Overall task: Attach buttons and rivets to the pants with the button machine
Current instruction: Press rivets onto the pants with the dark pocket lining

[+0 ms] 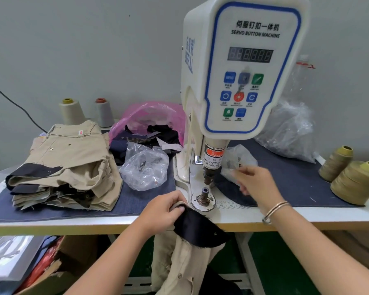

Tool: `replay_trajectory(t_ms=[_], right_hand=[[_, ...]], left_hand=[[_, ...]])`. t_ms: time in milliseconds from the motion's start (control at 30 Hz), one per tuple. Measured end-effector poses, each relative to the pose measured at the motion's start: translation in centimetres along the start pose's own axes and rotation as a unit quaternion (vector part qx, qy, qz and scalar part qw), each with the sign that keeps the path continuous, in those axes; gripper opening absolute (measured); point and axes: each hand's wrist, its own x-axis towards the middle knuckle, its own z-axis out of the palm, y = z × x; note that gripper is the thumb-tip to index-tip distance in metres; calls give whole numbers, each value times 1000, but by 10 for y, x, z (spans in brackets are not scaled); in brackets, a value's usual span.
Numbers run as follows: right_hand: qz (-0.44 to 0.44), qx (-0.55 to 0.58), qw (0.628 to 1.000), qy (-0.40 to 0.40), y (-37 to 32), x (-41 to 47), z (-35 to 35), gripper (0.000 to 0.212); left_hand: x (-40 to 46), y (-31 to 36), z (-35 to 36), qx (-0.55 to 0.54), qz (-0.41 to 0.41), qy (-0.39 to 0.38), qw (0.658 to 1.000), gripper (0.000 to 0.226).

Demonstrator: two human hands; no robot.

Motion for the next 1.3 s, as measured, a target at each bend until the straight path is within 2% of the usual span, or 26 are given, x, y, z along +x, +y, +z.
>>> replay_trajectory(t_ms=[100,167,267,533,633,700,867,1000,1300], right_hand=[[88,143,979,-116,5,-29,22,5],[110,195,963,-149,5,-38,33,12],[145,263,942,-149,2,-40,41,19],[216,374,882,-186,-3,-44,49,10],[252,425,844,-211,-4,-45,50,17],[266,438,831,-217,-4,-46,49,21],[270,447,826,-212,-4,-47,49,20],[281,446,827,-195,-3,-46,51,7],[289,463,818,-182,-7,-52,54,7]], left_hand=[[0,0,0,2,-3,3,1000,12],[0,1,1,4,-3,6,1000,14],[0,1,1,8,-8,7,1000,14],[0,0,1,7,-13,4,1000,17],[0,-2,1,7,-17,4,1000,16],[0,-2,1,4,-15,4,1000,15],[-1,-2,0,-3,-12,1,1000,10],[0,-2,1,-4,-18,4,1000,8],[0,-2,1,-6,-16,3,1000,8]])
